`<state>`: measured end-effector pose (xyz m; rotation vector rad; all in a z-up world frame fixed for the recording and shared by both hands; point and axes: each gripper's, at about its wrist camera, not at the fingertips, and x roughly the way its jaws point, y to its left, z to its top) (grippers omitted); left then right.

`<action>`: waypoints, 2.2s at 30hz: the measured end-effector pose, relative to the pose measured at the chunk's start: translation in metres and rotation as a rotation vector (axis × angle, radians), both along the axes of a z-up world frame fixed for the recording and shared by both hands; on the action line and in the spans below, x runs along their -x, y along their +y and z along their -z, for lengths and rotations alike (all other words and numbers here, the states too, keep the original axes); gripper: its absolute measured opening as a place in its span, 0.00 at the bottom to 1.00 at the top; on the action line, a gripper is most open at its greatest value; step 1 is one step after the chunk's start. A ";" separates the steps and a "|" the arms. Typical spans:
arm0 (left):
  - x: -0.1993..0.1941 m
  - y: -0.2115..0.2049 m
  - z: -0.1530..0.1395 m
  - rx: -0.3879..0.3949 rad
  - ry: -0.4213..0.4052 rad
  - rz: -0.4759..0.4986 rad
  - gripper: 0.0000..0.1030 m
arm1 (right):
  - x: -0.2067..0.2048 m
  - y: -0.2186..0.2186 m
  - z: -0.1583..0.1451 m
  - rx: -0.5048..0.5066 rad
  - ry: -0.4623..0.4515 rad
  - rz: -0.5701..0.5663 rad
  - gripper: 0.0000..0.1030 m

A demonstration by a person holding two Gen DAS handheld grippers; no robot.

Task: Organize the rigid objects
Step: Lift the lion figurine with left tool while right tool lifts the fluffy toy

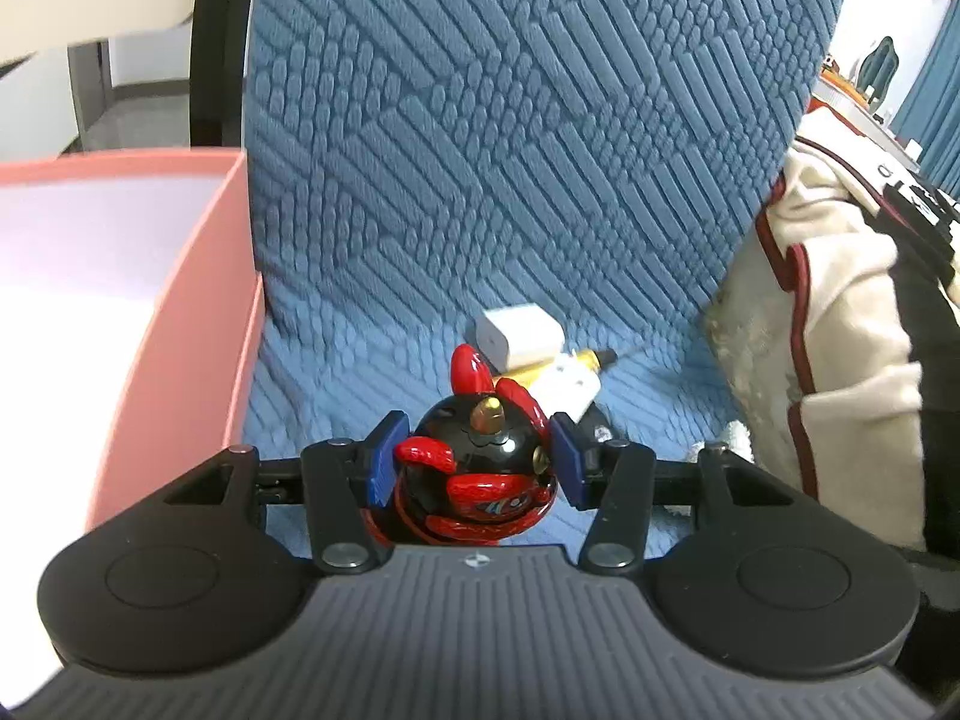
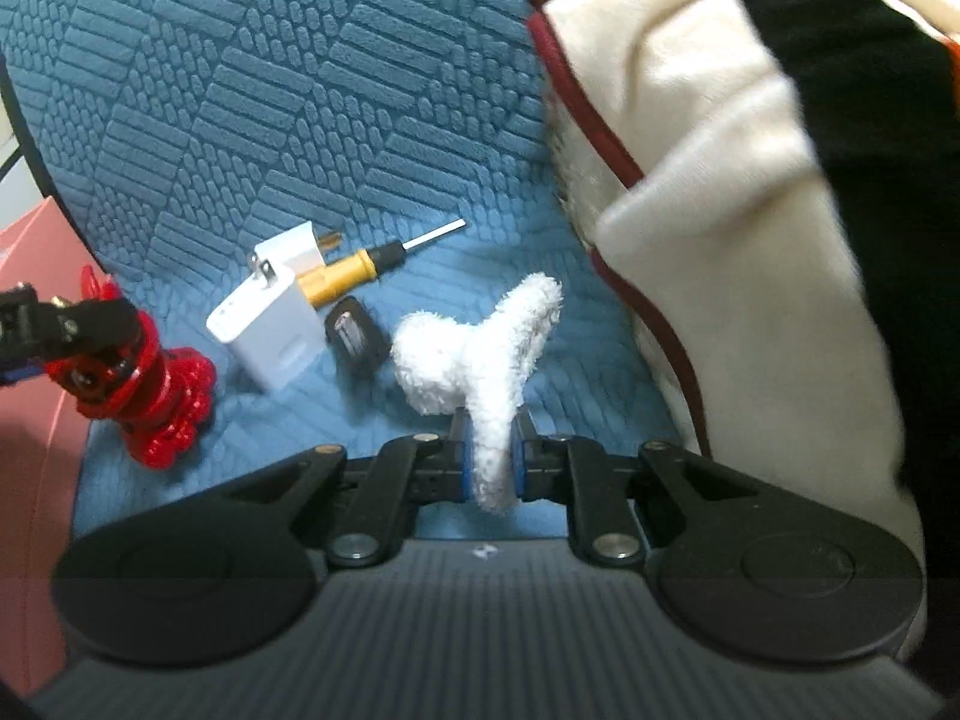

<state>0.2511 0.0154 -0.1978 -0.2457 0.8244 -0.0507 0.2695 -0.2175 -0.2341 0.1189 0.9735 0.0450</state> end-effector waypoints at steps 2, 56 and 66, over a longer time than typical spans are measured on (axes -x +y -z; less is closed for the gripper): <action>0.005 -0.004 0.002 -0.005 0.014 0.005 0.55 | 0.011 -0.001 -0.002 -0.017 0.003 0.016 0.15; 0.062 -0.007 0.015 0.012 0.105 0.052 0.61 | 0.078 0.030 0.008 0.005 -0.002 -0.110 0.26; 0.070 0.002 0.004 0.029 0.082 -0.009 0.61 | 0.078 0.025 0.008 -0.046 -0.002 -0.091 0.26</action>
